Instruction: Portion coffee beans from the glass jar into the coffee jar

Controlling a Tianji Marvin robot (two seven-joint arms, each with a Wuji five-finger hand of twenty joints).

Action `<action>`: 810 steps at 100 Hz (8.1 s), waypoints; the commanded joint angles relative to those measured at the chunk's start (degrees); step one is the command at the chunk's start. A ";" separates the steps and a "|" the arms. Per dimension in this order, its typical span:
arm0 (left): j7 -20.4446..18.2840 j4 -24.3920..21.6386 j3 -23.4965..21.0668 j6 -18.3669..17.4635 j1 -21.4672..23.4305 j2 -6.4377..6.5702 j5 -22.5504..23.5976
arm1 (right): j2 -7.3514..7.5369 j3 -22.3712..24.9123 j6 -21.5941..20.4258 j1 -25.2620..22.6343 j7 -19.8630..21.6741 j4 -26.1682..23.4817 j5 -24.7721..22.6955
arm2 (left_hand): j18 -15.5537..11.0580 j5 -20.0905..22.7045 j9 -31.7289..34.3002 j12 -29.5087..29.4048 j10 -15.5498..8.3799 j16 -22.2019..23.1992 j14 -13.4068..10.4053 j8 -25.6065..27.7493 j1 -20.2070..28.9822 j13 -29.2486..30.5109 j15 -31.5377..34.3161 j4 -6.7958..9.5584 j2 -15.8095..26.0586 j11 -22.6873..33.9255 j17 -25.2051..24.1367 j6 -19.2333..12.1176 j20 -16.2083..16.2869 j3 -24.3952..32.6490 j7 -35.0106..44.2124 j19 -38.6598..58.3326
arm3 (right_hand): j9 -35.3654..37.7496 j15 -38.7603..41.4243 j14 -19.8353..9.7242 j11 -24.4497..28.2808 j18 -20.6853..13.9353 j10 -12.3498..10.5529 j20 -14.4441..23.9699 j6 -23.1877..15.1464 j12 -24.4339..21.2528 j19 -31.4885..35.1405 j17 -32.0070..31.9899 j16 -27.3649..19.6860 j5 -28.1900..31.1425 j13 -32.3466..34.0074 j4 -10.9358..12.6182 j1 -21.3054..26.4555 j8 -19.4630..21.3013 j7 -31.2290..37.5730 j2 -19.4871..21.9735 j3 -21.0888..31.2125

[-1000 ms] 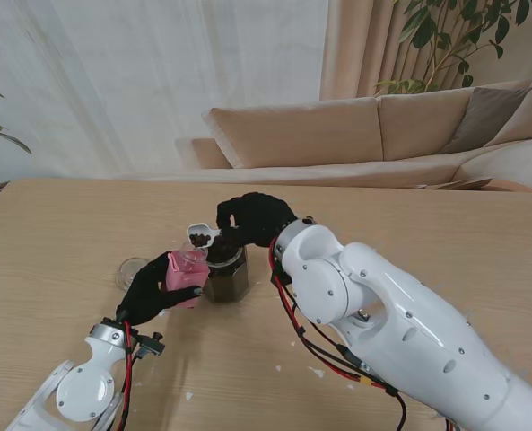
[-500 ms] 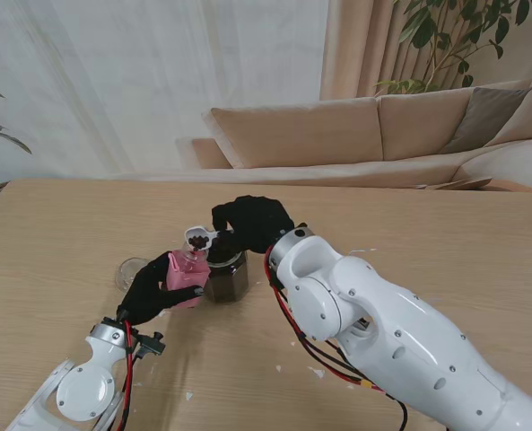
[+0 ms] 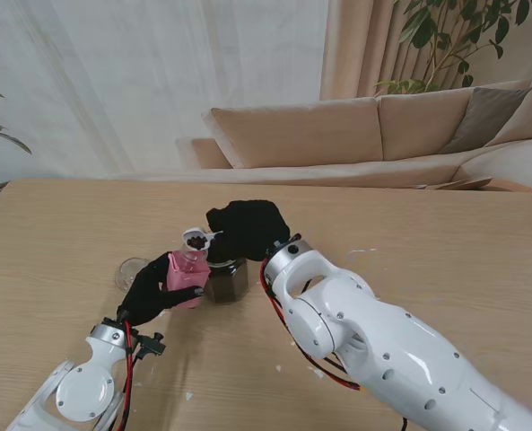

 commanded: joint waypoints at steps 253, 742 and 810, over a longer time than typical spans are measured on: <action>-1.09 -0.53 -0.35 0.03 0.29 -0.35 -0.51 | -0.17 -0.85 2.70 -0.62 -2.79 0.15 -11.13 | -1.22 3.95 3.52 4.03 -7.34 0.21 -1.10 3.43 16.29 -0.84 0.19 0.67 9.53 6.15 0.12 -11.78 0.48 14.14 11.22 0.27 | 1.86 1.13 -0.66 1.40 -2.56 -2.46 -1.75 -1.93 1.21 11.39 2.13 0.92 1.33 2.03 2.43 1.44 1.17 1.65 0.86 0.83; -0.83 0.66 -0.46 -0.77 -0.37 -0.36 0.17 | -1.04 1.82 7.13 5.67 9.32 2.31 28.76 | -1.22 3.89 3.44 3.92 -7.34 0.24 -1.11 3.43 16.13 -0.81 0.11 0.57 9.42 6.21 0.23 -11.72 0.38 14.52 11.11 0.29 | 1.84 3.24 0.42 2.88 -1.08 -0.88 -0.97 0.07 1.37 12.41 3.03 0.67 1.09 2.70 2.64 2.48 0.63 2.10 1.08 0.26; -0.54 0.40 -0.10 -0.25 -0.47 -0.47 -0.01 | -0.57 1.43 4.61 2.68 7.91 0.47 21.61 | -1.18 3.89 3.44 3.90 -7.38 0.21 -1.15 3.49 16.18 -0.78 0.13 0.59 9.41 6.24 0.23 -11.78 0.38 14.48 11.15 0.27 | 1.84 3.25 0.40 2.79 -1.37 -1.05 -1.06 -0.06 1.37 12.41 3.16 0.63 1.05 2.70 2.66 2.49 0.74 2.02 1.18 0.13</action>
